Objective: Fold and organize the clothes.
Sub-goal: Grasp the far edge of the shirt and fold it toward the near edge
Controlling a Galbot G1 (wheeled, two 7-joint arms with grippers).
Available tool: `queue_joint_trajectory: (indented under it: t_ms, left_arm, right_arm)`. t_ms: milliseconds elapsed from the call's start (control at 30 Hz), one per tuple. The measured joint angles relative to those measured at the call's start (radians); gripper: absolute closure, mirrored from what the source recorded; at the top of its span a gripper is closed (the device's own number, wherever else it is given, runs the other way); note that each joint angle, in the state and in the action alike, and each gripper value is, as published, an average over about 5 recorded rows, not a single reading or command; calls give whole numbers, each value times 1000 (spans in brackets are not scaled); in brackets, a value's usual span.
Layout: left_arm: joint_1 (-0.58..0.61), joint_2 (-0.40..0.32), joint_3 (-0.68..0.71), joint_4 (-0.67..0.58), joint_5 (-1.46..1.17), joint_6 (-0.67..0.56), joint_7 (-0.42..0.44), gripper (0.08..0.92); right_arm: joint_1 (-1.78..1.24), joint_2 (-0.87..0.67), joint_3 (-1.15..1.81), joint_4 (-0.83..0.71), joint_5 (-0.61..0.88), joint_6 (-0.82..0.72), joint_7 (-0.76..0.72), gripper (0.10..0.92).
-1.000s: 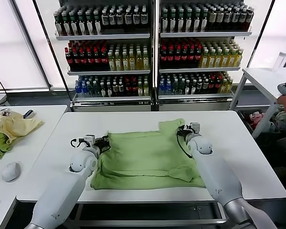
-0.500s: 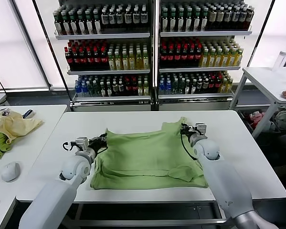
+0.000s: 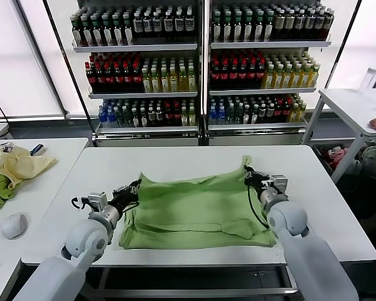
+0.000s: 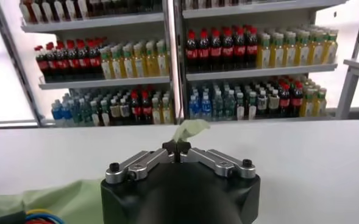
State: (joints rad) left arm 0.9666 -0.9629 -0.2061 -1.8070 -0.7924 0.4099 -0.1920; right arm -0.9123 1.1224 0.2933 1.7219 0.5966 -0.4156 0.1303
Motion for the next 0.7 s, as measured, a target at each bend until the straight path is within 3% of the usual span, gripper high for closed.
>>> queue_joint_trajectory:
  t_ms: [333,700]
  left_arm:
    - [125,31,-46,-93,26,27,23,909]
    - [199,35,-49,-106,133,50,47,905]
  right_arm:
    - [-218,-3,109,152,-21,10,-5,908]
    - [-324,18,144,175,-58,2,18,907]
